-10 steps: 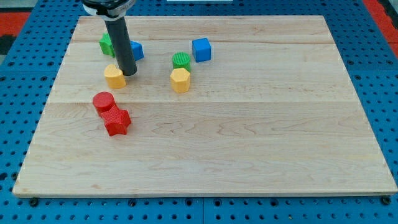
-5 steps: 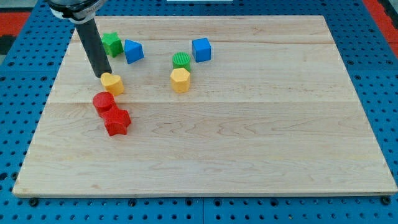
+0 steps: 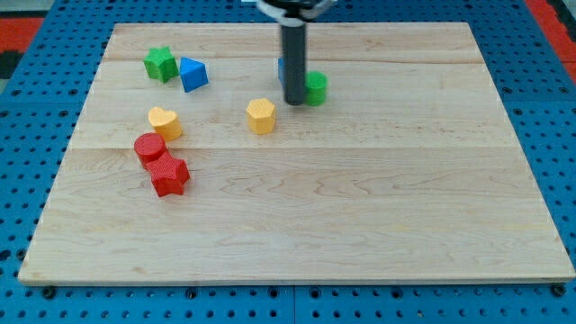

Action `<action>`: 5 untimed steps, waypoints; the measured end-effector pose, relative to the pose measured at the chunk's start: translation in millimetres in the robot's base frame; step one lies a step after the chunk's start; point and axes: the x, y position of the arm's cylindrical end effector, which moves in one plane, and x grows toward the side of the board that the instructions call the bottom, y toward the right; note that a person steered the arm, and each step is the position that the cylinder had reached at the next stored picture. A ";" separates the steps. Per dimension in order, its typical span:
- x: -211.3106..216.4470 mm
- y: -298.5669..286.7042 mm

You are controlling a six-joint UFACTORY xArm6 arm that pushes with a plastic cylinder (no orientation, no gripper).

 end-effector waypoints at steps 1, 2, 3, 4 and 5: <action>35.7 -4.9; 55.4 -65.5; 23.5 -112.9; 4.0 -79.0; -30.0 -72.3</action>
